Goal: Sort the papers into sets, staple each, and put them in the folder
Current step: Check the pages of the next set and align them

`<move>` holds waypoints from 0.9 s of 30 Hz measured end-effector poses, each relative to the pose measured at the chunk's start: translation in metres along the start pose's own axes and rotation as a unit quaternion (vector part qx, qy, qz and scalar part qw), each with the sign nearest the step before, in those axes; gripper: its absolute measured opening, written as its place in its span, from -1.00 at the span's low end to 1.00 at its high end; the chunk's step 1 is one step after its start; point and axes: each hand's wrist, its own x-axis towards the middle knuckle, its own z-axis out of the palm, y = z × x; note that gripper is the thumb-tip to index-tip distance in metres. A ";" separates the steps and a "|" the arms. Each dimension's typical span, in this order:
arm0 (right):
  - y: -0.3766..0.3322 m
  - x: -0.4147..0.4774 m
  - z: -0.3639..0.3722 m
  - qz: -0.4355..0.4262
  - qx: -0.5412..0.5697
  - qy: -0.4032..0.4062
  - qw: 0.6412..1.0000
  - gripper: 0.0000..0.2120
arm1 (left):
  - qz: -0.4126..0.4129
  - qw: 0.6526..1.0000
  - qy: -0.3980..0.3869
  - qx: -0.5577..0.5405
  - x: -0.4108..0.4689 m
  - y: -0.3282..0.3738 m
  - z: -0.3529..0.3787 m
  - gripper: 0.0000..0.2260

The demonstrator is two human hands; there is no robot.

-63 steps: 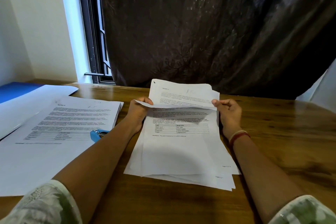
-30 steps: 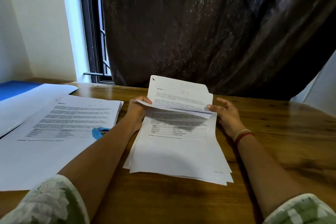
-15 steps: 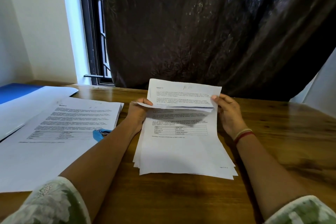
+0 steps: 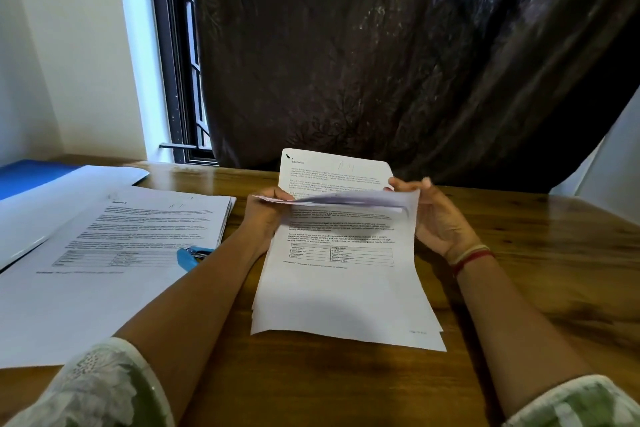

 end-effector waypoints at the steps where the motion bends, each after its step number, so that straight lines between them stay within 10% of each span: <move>1: 0.003 0.002 -0.004 -0.016 0.001 0.068 0.998 -0.51 | -0.011 1.000 0.001 -0.015 0.000 0.001 -0.001 -0.66; 4: 0.018 0.010 -0.015 -0.013 -0.156 0.225 0.962 -0.52 | -0.029 0.999 -0.021 -0.038 0.002 -0.001 -0.004 -0.80; 21: 0.020 0.009 -0.002 -0.004 -0.096 0.141 0.985 -0.87 | -0.064 0.997 -0.028 -0.030 -0.009 0.010 -0.003 -0.79; 27: 0.013 0.002 -0.001 0.011 -0.090 0.052 0.995 -0.27 | -0.071 0.997 0.029 -0.005 -0.003 0.008 -0.002 -0.71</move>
